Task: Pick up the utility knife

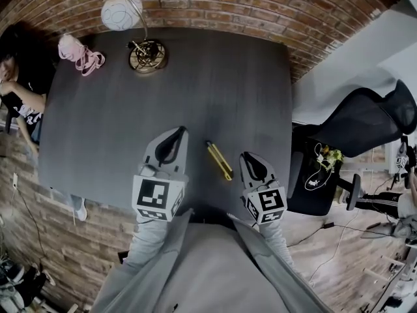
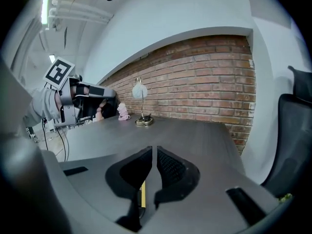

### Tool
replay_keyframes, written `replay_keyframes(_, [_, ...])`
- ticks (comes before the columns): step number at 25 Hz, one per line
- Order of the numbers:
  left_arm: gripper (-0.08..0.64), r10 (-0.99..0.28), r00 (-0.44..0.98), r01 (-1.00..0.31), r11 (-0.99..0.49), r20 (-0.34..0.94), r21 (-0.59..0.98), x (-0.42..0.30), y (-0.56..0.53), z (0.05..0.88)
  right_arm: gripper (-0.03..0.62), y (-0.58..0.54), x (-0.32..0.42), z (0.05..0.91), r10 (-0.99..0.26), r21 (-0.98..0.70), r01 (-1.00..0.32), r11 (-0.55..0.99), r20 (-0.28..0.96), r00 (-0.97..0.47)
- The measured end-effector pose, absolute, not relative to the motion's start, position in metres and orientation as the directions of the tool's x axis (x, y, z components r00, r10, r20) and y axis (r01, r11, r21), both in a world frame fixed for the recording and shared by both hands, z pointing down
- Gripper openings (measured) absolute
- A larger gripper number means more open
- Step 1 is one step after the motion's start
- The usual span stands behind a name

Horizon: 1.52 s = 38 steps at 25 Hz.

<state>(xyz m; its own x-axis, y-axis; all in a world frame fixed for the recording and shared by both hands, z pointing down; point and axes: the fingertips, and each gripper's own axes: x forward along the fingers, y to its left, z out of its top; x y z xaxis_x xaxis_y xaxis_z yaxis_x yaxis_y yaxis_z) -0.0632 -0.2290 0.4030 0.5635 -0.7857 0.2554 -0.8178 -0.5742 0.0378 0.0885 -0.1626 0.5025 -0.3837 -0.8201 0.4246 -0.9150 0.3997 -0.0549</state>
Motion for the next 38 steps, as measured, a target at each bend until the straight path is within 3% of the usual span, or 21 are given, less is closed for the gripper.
replay_keyframes(2, [0.019,-0.785,0.564,-0.818,-0.574,0.257,0.041,-0.063,-0.229,0.405,0.025,-0.159,0.083,0.516,-0.796,-0.062,-0.905,0.42,0.454,-0.401])
replay_keyframes(5, [0.02,-0.784,0.564,-0.818,-0.574,0.261,0.043,-0.063,-0.227,0.407,0.103,-0.152,0.074,0.539,-0.748,-0.088,-0.885,0.458,0.5,-0.437])
replay_keyframes(12, [0.019,-0.787,0.552,-0.826,-0.561,0.277,0.052,-0.07,-0.223,0.416,0.17,-0.14,0.058,0.592,-0.641,-0.099,-0.846,0.525,0.608,-0.469])
replay_keyframes(24, [0.02,-0.784,0.547,-0.829,-0.557,0.294,0.058,-0.077,-0.218,0.426,0.175,-0.134,0.047,0.637,-0.551,-0.072,-0.821,0.566,0.708,-0.442])
replay_keyframes(33, [0.018,-0.79,0.54,-0.834,-0.547,0.289,0.063,-0.08,-0.217,0.425,0.175,-0.135,0.047,0.644,-0.551,-0.027,-0.825,0.564,0.732,-0.401])
replay_keyframes(38, [0.02,-0.793,0.536,-0.837,-0.543,0.289,0.064,-0.081,-0.214,0.425,0.14,-0.134,0.048,0.645,-0.543,-0.032,-0.828,0.56,0.741,-0.396])
